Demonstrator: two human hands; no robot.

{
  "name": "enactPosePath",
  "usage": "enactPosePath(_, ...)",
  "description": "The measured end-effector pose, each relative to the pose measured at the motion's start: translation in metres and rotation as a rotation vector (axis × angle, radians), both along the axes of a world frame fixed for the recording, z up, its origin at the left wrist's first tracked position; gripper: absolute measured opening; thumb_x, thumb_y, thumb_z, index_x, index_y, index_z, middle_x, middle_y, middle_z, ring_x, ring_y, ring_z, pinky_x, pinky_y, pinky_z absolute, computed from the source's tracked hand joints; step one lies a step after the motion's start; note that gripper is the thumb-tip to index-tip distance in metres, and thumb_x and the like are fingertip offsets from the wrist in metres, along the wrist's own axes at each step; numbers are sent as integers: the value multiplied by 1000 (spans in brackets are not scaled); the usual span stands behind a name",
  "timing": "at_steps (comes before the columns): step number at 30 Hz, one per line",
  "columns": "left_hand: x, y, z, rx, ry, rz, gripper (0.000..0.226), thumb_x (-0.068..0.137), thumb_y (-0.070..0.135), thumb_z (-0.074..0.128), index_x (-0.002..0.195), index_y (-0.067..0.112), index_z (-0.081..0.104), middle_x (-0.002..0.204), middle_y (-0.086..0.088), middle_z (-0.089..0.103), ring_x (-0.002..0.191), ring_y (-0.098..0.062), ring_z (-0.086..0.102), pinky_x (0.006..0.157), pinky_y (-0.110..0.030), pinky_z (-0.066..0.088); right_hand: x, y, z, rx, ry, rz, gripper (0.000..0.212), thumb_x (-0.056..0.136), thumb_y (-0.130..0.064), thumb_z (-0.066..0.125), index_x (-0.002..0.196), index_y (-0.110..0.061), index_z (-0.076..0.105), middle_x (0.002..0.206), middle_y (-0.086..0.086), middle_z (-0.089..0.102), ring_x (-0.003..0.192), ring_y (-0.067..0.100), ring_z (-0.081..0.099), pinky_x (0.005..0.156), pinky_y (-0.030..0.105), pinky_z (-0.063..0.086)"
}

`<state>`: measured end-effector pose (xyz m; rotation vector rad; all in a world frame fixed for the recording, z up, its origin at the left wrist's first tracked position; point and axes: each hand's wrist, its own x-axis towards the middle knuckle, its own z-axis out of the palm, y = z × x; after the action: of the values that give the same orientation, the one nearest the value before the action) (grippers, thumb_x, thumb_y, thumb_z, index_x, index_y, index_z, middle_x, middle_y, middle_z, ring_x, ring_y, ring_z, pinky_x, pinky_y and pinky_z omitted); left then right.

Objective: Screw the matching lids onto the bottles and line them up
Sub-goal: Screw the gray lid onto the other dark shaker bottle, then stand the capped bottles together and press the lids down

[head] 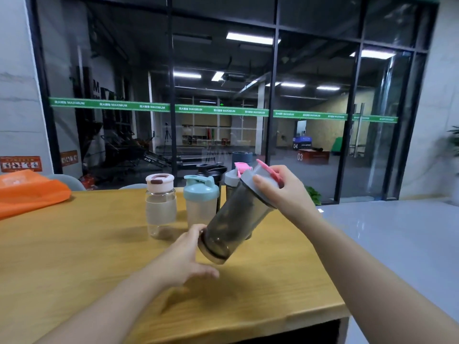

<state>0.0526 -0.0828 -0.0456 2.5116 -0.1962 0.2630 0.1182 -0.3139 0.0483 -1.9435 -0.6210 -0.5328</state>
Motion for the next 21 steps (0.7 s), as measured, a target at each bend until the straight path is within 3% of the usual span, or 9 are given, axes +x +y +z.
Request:
enactPosePath(4,2,-18,28,273,-40,-125,118,46,80,56,144,27,17,148,11,22,136,-5,18,114,-27,21,0,-18,18,-128,-35,-29,50,72,-65,59,109,-32,53,102,-10,58,89,7,58,77,34,52)
enactPosePath(11,30,-33,87,449,-144,-25,104,74,60,64,150,25,2,159,4,-6,146,-18,2,116,-42,14,7,-43,37,-352,-56,-114,46,74,-63,62,108,-35,48,104,-7,55,87,11,57,66,31,48)
enactPosePath(15,60,-34,109,549,-162,39,110,73,57,67,149,29,-7,159,-1,-10,146,-25,0,114,-48,16,19,-49,42,-521,-64,-182,56,73,-66,59,114,-29,49,110,-4,52,95,15,55,80,37,51)
enactPosePath(17,75,-33,118,619,-138,47,117,69,56,71,148,32,-12,159,-4,-14,146,-27,-4,114,-51,14,24,-49,45,-592,-63,-194,61,73,-68,58,118,-29,48,113,-5,50,98,16,53,82,35,47)
enactPosePath(21,100,-29,136,734,85,10,133,60,56,79,142,40,-24,157,-5,-23,144,-30,-18,114,-57,4,31,-47,49,-696,-48,-166,64,70,-70,58,118,-30,46,113,-9,48,97,13,53,78,31,44)
